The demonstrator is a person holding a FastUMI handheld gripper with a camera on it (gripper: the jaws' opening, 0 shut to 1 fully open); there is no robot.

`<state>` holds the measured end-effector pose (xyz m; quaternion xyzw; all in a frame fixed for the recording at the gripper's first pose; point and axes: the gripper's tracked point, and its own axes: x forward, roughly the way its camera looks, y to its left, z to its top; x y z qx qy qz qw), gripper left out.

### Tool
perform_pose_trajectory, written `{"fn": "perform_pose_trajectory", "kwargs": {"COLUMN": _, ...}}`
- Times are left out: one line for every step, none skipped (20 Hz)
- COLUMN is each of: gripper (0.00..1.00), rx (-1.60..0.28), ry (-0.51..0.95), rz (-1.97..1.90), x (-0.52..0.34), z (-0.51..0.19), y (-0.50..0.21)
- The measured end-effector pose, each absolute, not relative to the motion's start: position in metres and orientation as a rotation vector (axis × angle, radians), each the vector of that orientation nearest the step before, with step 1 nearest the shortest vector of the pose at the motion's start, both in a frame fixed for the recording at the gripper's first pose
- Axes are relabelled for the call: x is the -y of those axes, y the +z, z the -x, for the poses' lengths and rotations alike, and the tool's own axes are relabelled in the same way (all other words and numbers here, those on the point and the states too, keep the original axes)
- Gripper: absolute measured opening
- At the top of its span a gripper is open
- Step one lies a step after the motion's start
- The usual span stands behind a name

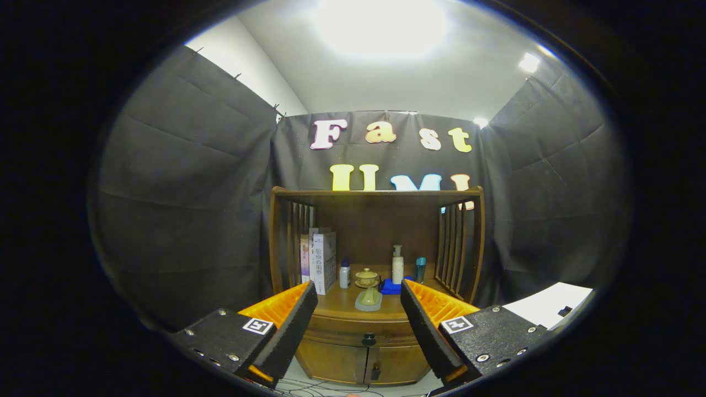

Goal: Pull open the drawer, take out the items inside it, and place them on the countertop above the cabinet.

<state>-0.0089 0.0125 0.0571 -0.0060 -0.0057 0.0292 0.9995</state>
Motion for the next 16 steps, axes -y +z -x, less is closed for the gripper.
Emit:
{"fn": "perform_pose_trajectory", "kwargs": {"gripper": 0.95, "rx": 0.002, "ry": 0.053, "rz": 0.009, "x": -0.011, "z": 0.01, "y": 0.055}}
{"fn": "perform_pose_trajectory", "kwargs": {"gripper": 0.95, "rx": -0.009, "ry": 0.052, "rz": 0.001, "x": -0.012, "z": 0.012, "y": 0.054}}
{"fn": "perform_pose_trajectory", "kwargs": {"gripper": 0.95, "rx": -0.008, "ry": 0.059, "rz": -0.011, "x": -0.014, "z": 0.014, "y": 0.055}}
{"fn": "perform_pose_trajectory", "kwargs": {"gripper": 0.95, "rx": 0.002, "ry": 0.067, "rz": -0.021, "x": -0.015, "z": 0.014, "y": 0.059}}
{"fn": "perform_pose_trajectory", "kwargs": {"gripper": 0.95, "rx": 0.005, "ry": 0.066, "rz": -0.025, "x": -0.013, "z": 0.013, "y": 0.059}}
{"fn": "perform_pose_trajectory", "kwargs": {"gripper": 0.95, "rx": 0.003, "ry": 0.06, "rz": -0.024, "x": -0.01, "z": 0.014, "y": 0.057}}
{"fn": "perform_pose_trajectory", "kwargs": {"gripper": 0.95, "rx": 0.003, "ry": 0.055, "rz": -0.02, "x": -0.008, "z": 0.014, "y": 0.057}}
{"fn": "perform_pose_trajectory", "kwargs": {"gripper": 0.95, "rx": 0.002, "ry": 0.053, "rz": -0.015, "x": -0.008, "z": 0.013, "y": 0.056}}
{"fn": "perform_pose_trajectory", "kwargs": {"gripper": 0.95, "rx": -0.002, "ry": 0.052, "rz": -0.012, "x": -0.007, "z": 0.012, "y": 0.055}}
{"fn": "perform_pose_trajectory", "kwargs": {"gripper": 0.94, "rx": -0.007, "ry": 0.054, "rz": -0.01, "x": -0.008, "z": 0.011, "y": 0.052}}
{"fn": "perform_pose_trajectory", "kwargs": {"gripper": 0.94, "rx": -0.012, "ry": 0.054, "rz": -0.009, "x": -0.009, "z": 0.01, "y": 0.05}}
{"fn": "perform_pose_trajectory", "kwargs": {"gripper": 0.94, "rx": -0.016, "ry": 0.055, "rz": -0.01, "x": -0.009, "z": 0.009, "y": 0.049}}
{"fn": "perform_pose_trajectory", "kwargs": {"gripper": 0.94, "rx": -0.019, "ry": 0.058, "rz": -0.01, "x": -0.01, "z": 0.009, "y": 0.048}}
{"fn": "perform_pose_trajectory", "kwargs": {"gripper": 0.94, "rx": -0.021, "ry": 0.061, "rz": -0.01, "x": -0.012, "z": 0.009, "y": 0.046}}
{"fn": "perform_pose_trajectory", "kwargs": {"gripper": 0.94, "rx": -0.023, "ry": 0.062, "rz": -0.008, "x": -0.011, "z": 0.009, "y": 0.046}}
{"fn": "perform_pose_trajectory", "kwargs": {"gripper": 0.94, "rx": -0.025, "ry": 0.061, "rz": -0.006, "x": -0.012, "z": 0.008, "y": 0.045}}
